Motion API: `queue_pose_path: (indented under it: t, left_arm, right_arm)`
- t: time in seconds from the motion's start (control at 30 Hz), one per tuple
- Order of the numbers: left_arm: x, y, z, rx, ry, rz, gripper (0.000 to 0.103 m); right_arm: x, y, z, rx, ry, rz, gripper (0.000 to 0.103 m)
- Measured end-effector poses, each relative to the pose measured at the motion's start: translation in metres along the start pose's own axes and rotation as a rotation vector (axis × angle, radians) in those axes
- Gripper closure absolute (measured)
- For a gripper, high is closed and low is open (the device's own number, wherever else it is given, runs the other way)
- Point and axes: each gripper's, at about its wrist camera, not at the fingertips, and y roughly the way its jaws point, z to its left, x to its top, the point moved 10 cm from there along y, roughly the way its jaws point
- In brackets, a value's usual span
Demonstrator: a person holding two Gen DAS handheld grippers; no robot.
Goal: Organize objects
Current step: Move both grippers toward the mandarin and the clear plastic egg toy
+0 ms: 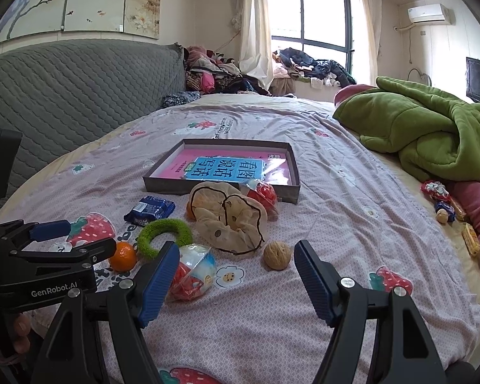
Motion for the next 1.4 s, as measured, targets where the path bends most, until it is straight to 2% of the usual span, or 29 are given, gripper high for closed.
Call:
queue_pose_path:
  t: [0.43, 0.93, 1.4]
  left_arm:
    - [-0.001, 0.007, 0.01, 0.007, -0.012, 0.011, 0.023]
    - [-0.011, 0.027, 0.021, 0.012, -0.03, 0.057, 0.023]
    - [-0.022, 0.039, 0.018, -0.019, -0.022, 0.11, 0.023]
  right_arm:
    - [0.003, -0.001, 0.003, 0.001, -0.012, -0.008, 0.029]
    - [-0.005, 0.011, 0.015, 0.03, -0.024, 0.031, 0.029]
    - [-0.015, 0.02, 0.029, 0.055, -0.034, 0.067, 0.029]
